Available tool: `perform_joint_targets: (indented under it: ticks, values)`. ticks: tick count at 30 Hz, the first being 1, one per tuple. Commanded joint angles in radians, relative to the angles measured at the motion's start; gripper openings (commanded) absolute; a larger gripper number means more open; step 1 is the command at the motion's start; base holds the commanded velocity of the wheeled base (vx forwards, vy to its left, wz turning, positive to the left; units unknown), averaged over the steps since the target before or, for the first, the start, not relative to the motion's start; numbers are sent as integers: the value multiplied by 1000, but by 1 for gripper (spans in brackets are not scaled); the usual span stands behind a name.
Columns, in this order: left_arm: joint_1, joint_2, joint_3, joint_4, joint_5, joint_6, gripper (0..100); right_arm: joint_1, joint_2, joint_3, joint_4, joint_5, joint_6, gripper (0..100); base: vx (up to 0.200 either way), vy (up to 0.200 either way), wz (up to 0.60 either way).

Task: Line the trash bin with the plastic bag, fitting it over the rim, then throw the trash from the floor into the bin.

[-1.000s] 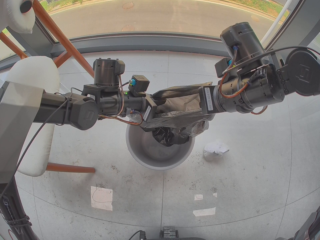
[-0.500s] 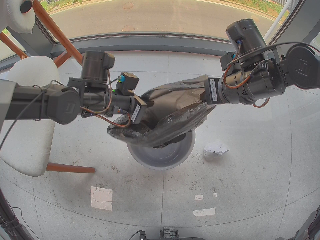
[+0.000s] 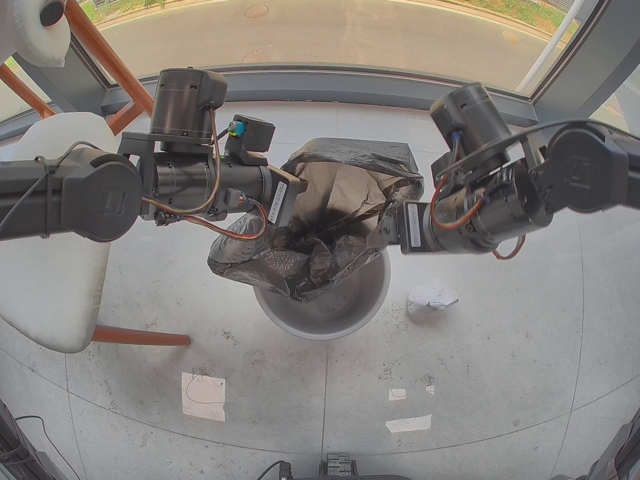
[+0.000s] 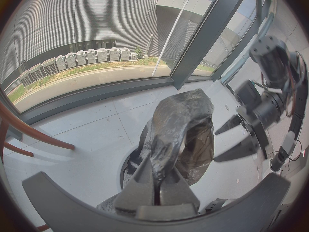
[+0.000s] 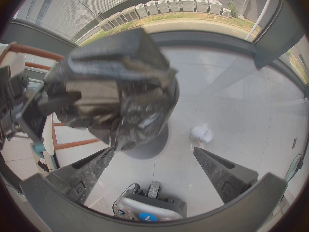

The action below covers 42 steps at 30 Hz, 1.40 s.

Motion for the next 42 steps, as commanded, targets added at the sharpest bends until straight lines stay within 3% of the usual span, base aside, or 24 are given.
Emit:
perform_joint_targets:
  ticks: [1, 10, 14, 25, 31, 42]
  values:
    - [-2, 16, 1, -2, 1, -3, 0, 42, 13, 78, -86, 11, 17, 100, 0, 0, 0]
    - [4, 18, 4, -3, 1, -3, 0, 59, 162, 67, -307, 49, 49, 100, 0, 0, 0]
    - [17, 18, -2, -5, 1, -3, 0, 74, 223, 72, -313, 38, 93, 100, 0, 0, 0]
    - [23, 18, -5, -5, 1, -3, 0, 57, 320, 41, -320, -26, 86, 100, 0, 0, 0]
    - [21, 18, -5, -3, 1, -3, 0, 36, 377, -51, -315, -31, 76, 100, 0, 0, 0]
    - [21, 16, 2, -3, -1, -2, 0, -24, 460, -215, -320, -98, 26, 100, 0, 0, 0]
